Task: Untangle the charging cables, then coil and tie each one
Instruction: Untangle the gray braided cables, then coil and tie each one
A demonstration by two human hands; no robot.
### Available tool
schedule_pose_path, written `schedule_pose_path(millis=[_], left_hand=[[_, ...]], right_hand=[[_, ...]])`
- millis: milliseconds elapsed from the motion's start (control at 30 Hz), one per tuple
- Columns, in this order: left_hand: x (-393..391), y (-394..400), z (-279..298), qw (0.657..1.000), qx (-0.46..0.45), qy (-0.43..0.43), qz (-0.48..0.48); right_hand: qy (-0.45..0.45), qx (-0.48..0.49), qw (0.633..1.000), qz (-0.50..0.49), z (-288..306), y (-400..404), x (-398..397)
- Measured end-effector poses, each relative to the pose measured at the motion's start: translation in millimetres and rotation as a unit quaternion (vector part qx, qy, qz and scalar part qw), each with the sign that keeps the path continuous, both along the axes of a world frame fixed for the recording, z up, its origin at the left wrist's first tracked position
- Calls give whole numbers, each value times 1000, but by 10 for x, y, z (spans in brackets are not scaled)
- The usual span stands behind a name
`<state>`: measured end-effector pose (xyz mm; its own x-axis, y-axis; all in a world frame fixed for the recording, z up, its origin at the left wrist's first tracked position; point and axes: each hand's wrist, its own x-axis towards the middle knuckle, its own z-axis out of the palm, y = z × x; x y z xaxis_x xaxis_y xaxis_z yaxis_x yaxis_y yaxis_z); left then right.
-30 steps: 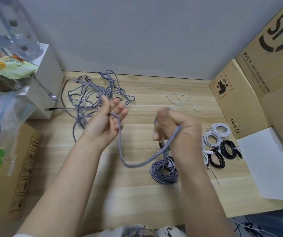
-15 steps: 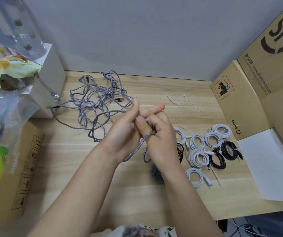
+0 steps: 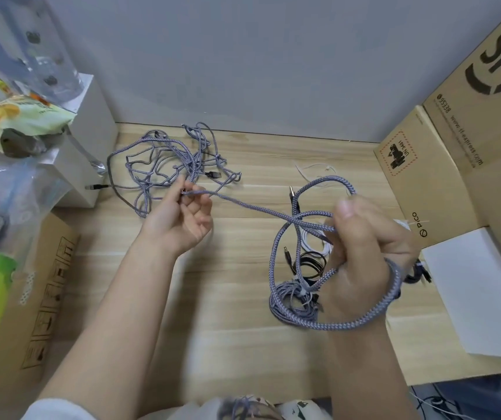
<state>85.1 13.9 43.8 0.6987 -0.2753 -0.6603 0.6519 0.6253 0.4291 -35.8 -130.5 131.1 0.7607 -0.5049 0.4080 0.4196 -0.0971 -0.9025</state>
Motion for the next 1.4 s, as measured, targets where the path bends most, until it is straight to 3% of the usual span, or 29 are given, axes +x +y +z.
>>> schedule_pose_path(millis=[100, 233, 367, 500, 667, 900, 1067, 1267, 1333, 1400], left_hand=[[-47, -16, 36, 995, 69, -67, -38], [-242, -148, 156, 960, 171, -182, -130], [-445, -318, 240, 948, 158, -236, -146], [-578, -414, 219, 931, 178, -275, -159], [-554, -392, 211, 895, 252, -319, -185], [-401, -143, 45, 903, 313, -268, -119], [-151, 344, -152, 936, 303, -178, -19], [-76, 624, -571, 935, 349, -58, -35], [-142, 649, -582, 916, 381, -56, -109], [-148, 592, -472, 848, 465, -74, -242]], right_hand=[[73, -67, 993, 61, -7, -49, 75], [217, -151, 964, 24, -295, -6, 262], [318, -230, 917, 66, -562, 124, 336], [337, -256, 903, 69, -646, 154, 335], [386, -217, 896, 34, -651, 108, 295], [341, -205, 917, 5, -542, -67, 250], [295, -47, 951, -77, -352, -361, 213], [224, 102, 963, -111, -190, -343, 186], [200, 99, 970, -98, -159, -309, 184], [192, 65, 977, -67, -153, -267, 186]])
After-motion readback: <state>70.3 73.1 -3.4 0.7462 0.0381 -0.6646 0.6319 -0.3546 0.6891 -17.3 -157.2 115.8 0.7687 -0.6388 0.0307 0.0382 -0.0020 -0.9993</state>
